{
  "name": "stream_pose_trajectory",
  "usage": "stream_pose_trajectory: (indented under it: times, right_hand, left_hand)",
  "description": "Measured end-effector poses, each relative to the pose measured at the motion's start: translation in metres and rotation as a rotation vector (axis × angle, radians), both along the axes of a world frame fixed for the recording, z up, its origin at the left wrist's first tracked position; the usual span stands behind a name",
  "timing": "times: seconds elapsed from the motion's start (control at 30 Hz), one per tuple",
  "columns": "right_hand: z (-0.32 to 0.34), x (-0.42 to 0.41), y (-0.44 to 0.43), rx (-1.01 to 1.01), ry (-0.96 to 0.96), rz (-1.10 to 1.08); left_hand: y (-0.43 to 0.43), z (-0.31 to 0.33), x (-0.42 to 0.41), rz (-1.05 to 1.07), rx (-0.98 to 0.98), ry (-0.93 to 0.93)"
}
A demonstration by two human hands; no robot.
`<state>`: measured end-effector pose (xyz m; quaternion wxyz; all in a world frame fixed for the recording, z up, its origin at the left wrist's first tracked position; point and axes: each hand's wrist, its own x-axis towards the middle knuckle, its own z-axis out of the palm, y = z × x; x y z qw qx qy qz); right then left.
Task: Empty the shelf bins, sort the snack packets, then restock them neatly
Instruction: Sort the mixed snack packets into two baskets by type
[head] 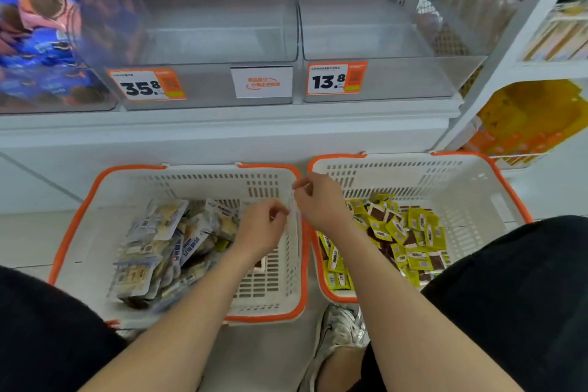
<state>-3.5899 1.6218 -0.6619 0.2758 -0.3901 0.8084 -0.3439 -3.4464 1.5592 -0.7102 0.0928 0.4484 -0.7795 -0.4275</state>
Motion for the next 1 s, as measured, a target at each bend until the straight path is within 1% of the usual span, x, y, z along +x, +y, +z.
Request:
stream_pose_trajectory:
  times: [0.07,0.13,0.2,0.23,0.27,0.4,0.43,0.53,0.6,0.63,0.67,0.73,0.77,0.8,0.83,0.87,0.93,1.0]
  right_hand:
    - [-0.006,0.027,-0.014,0.04,0.005,0.204]
    - [-0.022,0.047,-0.027,0.13,0.052,0.34]
    - [-0.044,0.063,-0.036,0.227,0.109,0.391]
    - [-0.056,0.068,-0.039,0.281,0.121,0.391]
    - [-0.066,0.071,-0.042,0.337,0.121,0.377]
    - [-0.098,0.078,-0.05,0.459,0.096,0.344]
    - [-0.105,0.079,-0.053,0.469,0.098,0.322]
    - [-0.126,0.082,-0.062,0.432,0.057,0.237]
    - [-0.133,0.085,-0.07,0.342,-0.025,0.162]
    - [-0.133,0.087,-0.076,0.289,-0.083,0.111]
    - [-0.131,0.088,-0.084,0.258,-0.16,0.057]
    - [-0.129,0.088,-0.099,0.259,-0.3,-0.025]
    - [-0.13,0.087,-0.105,0.283,-0.32,-0.034]
    - [-0.131,0.085,-0.108,0.304,-0.299,-0.03]
    - [-0.132,0.083,-0.109,0.312,-0.242,-0.026]
    - [-0.133,0.081,-0.11,0.316,-0.149,-0.023]
    - [-0.131,0.077,-0.104,0.329,0.125,0.012]
    - [-0.13,0.072,-0.099,0.267,0.451,0.151]
  left_hand:
    - [-0.013,-0.026,0.034,0.052,-0.062,-0.137]
    - [-0.021,-0.047,0.068,0.113,-0.119,-0.291]
    - [-0.024,-0.059,0.094,0.201,-0.167,-0.408]
    - [-0.025,-0.063,0.102,0.236,-0.169,-0.438]
    - [-0.026,-0.067,0.108,0.262,-0.166,-0.43]
    - [-0.041,-0.084,0.106,0.302,-0.085,-0.287]
    - [-0.048,-0.086,0.102,0.31,-0.073,-0.278]
    - [-0.074,-0.103,0.093,0.314,-0.074,-0.306]
    - [-0.089,-0.113,0.092,0.329,-0.079,-0.229]
    - [-0.092,-0.111,0.09,0.324,-0.014,-0.15]
    - [-0.093,-0.108,0.088,0.281,0.103,-0.059]
    - [-0.091,-0.103,0.082,0.093,0.447,0.138]
    - [-0.087,-0.101,0.08,-0.02,0.582,0.172]
    - [-0.083,-0.105,0.08,-0.098,0.616,0.151]
    - [-0.08,-0.11,0.081,-0.114,0.558,0.088]
    - [-0.079,-0.117,0.084,-0.081,0.466,0.017]
    - [-0.077,-0.13,0.093,-0.047,0.261,-0.184]
    - [-0.071,-0.141,0.098,-0.176,0.156,-0.368]
